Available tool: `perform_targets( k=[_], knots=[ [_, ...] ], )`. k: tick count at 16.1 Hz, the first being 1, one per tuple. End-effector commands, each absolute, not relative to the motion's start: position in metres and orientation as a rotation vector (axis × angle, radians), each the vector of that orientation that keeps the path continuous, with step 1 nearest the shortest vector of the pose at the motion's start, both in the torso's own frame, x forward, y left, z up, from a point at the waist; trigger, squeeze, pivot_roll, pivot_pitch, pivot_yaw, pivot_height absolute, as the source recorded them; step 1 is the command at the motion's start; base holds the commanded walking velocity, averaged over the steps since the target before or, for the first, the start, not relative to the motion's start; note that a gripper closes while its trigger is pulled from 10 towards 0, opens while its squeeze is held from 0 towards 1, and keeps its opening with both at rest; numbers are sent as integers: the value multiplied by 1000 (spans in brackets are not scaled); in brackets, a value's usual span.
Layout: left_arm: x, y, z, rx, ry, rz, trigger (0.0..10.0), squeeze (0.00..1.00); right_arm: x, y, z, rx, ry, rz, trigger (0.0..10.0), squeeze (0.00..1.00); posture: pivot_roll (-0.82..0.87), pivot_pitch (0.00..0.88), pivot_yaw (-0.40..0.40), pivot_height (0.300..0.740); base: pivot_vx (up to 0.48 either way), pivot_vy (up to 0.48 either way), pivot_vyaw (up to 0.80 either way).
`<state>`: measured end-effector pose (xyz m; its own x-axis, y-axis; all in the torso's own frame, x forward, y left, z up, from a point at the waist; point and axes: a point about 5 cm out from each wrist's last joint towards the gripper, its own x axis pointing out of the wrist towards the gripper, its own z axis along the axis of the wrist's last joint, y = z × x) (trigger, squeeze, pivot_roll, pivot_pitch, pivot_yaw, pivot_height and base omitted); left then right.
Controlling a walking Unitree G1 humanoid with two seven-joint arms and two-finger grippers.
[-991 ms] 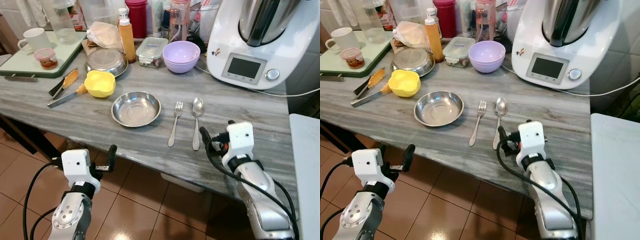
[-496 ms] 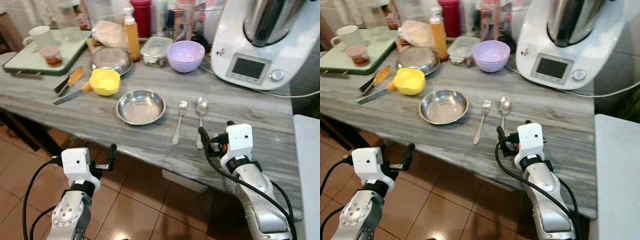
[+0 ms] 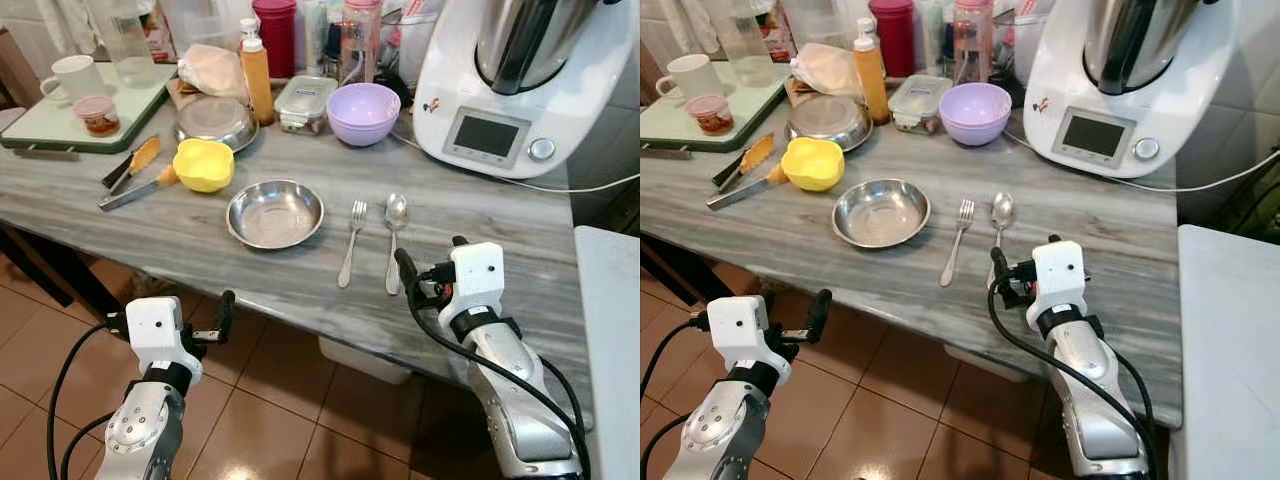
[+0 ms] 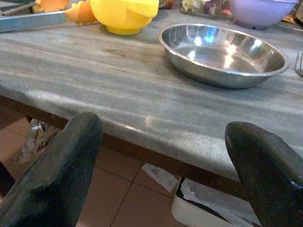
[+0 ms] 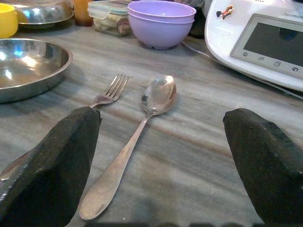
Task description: Setting the table
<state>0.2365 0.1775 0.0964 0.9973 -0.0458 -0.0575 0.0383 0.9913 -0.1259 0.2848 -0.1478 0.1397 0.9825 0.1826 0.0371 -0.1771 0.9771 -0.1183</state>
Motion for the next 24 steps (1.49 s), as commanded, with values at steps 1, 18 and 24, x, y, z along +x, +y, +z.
perform_targets(
  k=[1, 18, 24],
  knots=[
    [235, 180, 94, -111, 79, -26, 10000, 0, 285, -146, 138, -108, -39, 179, 10000, 0, -142, 104, 50, 740, -266, 0, 0],
    [237, 181, 93, -95, 86, -31, 10000, 0, 292, -145, 139, -91, -42, 171, 10000, 0, -131, 97, 51, 740, -197, 0, 0],
    [239, 180, 93, -96, 87, -35, 10000, 0, 294, -145, 140, -93, -50, 164, 10000, 0, -135, 90, 53, 740, -196, 0, 0]
  ],
)
